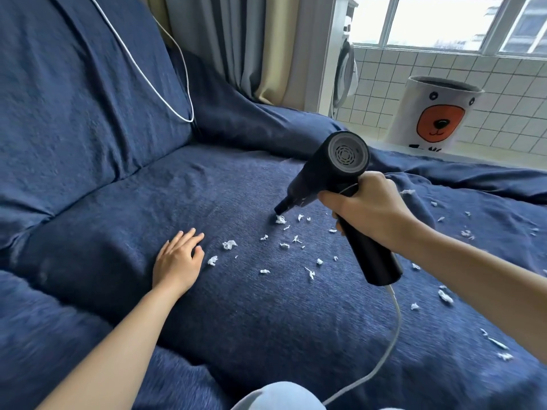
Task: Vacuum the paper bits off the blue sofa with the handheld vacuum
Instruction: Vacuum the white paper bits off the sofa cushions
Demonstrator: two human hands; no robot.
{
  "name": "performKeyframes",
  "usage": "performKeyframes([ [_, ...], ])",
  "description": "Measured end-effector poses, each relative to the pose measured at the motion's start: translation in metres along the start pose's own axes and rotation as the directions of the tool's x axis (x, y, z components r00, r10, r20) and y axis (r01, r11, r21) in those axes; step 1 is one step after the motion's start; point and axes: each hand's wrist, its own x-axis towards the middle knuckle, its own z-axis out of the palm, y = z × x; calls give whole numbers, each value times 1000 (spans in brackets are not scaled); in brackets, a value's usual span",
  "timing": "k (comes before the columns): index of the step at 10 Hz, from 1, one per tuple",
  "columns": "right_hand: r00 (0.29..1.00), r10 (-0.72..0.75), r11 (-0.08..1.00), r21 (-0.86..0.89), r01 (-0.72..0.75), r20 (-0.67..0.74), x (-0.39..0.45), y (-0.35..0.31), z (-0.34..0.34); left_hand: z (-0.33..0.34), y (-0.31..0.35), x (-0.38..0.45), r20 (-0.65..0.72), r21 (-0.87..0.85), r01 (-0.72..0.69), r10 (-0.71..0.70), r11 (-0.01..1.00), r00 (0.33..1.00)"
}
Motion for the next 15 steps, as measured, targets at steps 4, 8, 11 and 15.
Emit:
performKeyframes([
  [4,998,48,997,55,-50,29,-21,6,-14,-2,2,-10,-25,-11,-8,8,1000,1000],
  [8,986,-35,988,154,9,164,-57,-12,-6,-4,-2,-19,-6,-4,-36,36,999,999],
  [11,972,-69,987,160,33,224,-68,-28,6,-5,-7,-32,-6,5,-68,68,998,998],
  [15,957,-79,990,132,43,279,-85,-40,2,-7,-5,-35,-7,8,-62,62,998,998],
])
